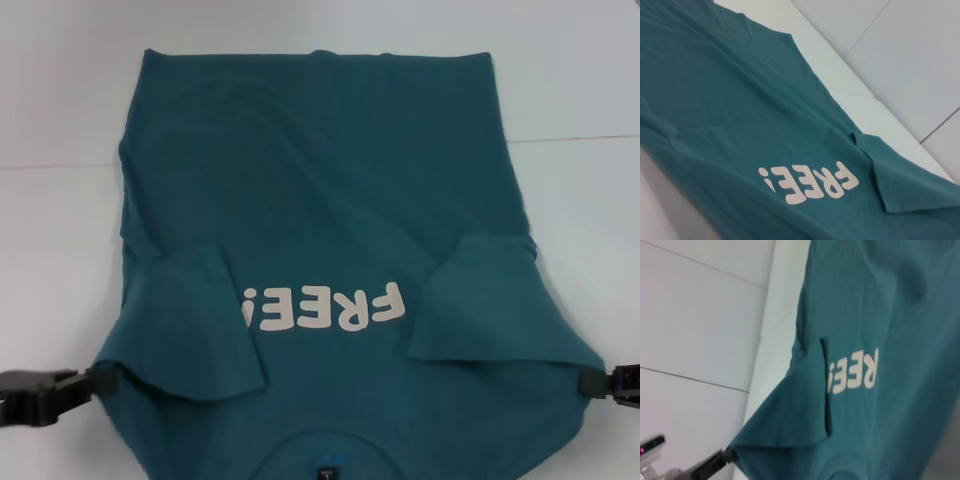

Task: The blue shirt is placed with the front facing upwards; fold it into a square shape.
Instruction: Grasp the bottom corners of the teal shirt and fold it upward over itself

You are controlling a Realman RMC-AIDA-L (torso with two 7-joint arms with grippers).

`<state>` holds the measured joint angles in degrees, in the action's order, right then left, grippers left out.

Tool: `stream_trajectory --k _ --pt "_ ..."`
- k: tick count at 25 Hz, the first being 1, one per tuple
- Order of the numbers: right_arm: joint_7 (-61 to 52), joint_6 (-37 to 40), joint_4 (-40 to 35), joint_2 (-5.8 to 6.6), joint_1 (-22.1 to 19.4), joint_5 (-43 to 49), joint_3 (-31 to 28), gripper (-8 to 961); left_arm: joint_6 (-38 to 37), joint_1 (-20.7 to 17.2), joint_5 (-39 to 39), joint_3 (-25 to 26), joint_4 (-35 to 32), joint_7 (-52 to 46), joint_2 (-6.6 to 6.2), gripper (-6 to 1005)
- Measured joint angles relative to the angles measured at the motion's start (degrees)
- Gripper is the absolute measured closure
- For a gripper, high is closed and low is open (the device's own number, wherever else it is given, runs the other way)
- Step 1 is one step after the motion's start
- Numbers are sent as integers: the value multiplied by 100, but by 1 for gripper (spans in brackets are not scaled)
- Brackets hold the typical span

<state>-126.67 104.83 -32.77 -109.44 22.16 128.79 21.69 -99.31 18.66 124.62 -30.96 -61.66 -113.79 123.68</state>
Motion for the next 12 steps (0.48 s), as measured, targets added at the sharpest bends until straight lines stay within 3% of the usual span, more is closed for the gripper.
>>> stream_trajectory --k 12 --pt "148 363 -1 66 -324 -2 -346 886 -656 -418 -4 759 2 289 24 974"
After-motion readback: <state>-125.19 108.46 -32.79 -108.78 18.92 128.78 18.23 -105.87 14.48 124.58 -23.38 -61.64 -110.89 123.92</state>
